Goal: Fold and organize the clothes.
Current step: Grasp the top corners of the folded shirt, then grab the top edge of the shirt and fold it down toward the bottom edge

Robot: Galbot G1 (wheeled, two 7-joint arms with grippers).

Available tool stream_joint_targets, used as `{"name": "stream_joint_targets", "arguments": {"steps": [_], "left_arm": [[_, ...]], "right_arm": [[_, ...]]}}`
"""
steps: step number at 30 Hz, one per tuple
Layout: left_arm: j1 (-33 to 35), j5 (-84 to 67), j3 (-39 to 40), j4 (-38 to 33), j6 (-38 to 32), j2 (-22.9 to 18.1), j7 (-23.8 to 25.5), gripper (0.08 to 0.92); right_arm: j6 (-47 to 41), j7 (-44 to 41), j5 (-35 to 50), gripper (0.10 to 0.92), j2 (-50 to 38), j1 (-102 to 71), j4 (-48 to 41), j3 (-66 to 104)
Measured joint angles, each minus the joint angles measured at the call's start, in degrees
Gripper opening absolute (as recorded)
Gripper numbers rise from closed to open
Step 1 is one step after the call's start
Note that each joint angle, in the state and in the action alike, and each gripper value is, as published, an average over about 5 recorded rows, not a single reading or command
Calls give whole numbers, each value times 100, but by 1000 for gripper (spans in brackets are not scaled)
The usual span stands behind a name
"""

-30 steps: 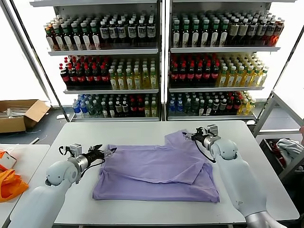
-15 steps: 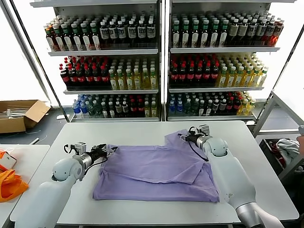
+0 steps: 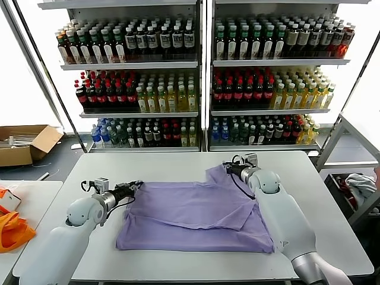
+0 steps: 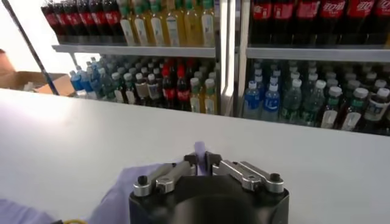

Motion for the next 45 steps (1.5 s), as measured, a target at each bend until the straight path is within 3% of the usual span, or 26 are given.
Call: {"name": "stream_joint_targets", "arguments": {"steps": [5,19,33,45], "left_arm": [[69,-79,-77,-143,-36,61,-82,81],[590,-363,-594,-1257,-235,290,-412,79],[1868,-263,-1387,-2559,-280,475,-415,79],[3065,130,-1868,-3195,-392,461,-189,79]], "right_arm": [[-38,128,278,107,-95,-133,408,58],[-80,537,1143,107,-672,-1197,2362,462],[-19,615,1412,107,-1198,-3388,4423,1539],[188,501,1353,107,-1229,-5311,5434,2352]]}}
